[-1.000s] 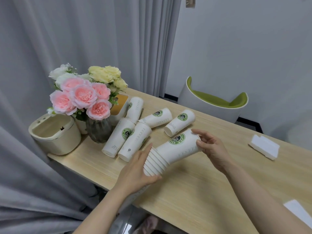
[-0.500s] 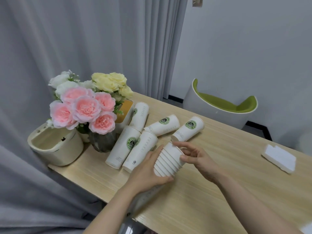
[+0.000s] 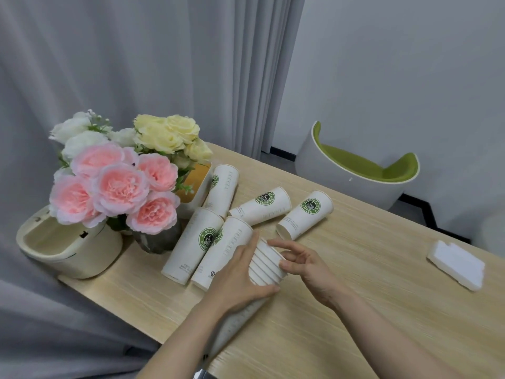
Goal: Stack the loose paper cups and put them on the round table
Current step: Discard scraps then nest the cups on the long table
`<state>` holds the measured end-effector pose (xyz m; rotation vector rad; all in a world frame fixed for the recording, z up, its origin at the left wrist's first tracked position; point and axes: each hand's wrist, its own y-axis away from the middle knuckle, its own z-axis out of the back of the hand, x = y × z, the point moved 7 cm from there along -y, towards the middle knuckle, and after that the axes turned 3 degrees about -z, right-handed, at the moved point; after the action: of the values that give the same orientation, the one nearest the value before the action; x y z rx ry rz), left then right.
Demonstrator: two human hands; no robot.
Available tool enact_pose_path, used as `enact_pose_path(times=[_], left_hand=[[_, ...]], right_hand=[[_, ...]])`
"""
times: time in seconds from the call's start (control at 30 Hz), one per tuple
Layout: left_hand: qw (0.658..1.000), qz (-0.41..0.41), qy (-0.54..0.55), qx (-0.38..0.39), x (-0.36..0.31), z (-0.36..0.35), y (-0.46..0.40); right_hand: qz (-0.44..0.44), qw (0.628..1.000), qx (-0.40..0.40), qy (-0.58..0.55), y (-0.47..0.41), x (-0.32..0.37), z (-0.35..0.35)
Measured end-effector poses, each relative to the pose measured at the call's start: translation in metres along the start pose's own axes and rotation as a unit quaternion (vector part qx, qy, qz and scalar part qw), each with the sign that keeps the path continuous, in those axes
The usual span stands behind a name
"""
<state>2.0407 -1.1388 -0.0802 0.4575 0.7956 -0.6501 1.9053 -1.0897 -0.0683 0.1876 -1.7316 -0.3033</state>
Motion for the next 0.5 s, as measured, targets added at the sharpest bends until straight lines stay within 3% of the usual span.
enact_pose_path(times=[0.3,0.5], left_hand=[[0.999,-0.012,0.040,0.009,0.007,-0.006,-0.016],[0.998,-0.006,0.065,-0.008,0.012,-0.003,-0.023]], right_hand=[[-0.003,1.000,-0.026,0.009,-0.009,-0.003,0.016],[0.045,0.963,-0.230,0.135,-0.032,0.035,0.103]])
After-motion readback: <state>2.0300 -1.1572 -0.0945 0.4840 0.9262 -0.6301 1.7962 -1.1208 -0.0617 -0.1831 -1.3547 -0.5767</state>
